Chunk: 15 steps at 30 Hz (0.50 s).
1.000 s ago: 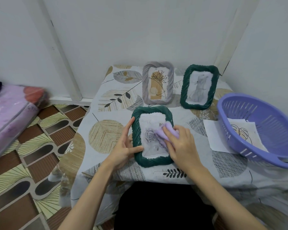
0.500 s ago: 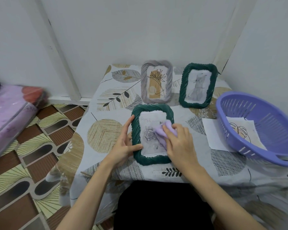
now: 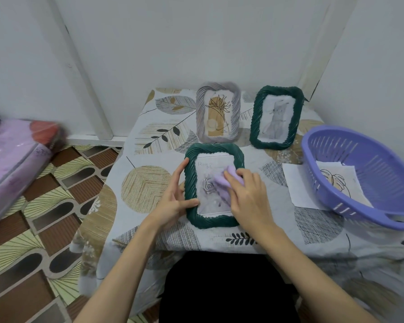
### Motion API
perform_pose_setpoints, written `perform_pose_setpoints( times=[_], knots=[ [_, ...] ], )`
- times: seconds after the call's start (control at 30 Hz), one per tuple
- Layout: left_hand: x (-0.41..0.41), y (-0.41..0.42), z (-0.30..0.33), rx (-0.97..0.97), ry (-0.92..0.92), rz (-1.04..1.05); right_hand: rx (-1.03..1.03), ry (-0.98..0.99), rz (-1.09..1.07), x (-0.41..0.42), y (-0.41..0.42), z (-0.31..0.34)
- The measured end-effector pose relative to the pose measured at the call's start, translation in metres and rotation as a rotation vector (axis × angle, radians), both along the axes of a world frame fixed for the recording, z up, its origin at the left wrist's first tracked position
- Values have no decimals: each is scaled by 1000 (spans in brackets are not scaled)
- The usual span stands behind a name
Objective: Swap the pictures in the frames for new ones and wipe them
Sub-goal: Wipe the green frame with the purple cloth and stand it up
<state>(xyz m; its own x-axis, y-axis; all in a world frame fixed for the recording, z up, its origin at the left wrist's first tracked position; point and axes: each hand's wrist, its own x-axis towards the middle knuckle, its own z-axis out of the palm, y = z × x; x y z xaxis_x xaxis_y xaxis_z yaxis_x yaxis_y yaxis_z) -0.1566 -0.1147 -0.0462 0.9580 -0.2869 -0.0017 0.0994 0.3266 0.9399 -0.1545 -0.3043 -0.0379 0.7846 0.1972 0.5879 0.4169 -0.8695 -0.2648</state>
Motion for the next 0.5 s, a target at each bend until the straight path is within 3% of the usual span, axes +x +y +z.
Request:
perform_pose_setpoints(
  times=[0.13,0.27,0.37,0.5],
  knots=[
    [1,-1,3,12,-5,-14,130,71,2,15,18,10],
    [3,-2,3,-8,-20,-13,65,72,74,-2,13,-4],
    [5,-2,4,-12,-9,-16,26,29,-8,-10,2,-7],
    [8,-4,7,8,-20,-46,174,21,-94,9,8,11]
  ],
)
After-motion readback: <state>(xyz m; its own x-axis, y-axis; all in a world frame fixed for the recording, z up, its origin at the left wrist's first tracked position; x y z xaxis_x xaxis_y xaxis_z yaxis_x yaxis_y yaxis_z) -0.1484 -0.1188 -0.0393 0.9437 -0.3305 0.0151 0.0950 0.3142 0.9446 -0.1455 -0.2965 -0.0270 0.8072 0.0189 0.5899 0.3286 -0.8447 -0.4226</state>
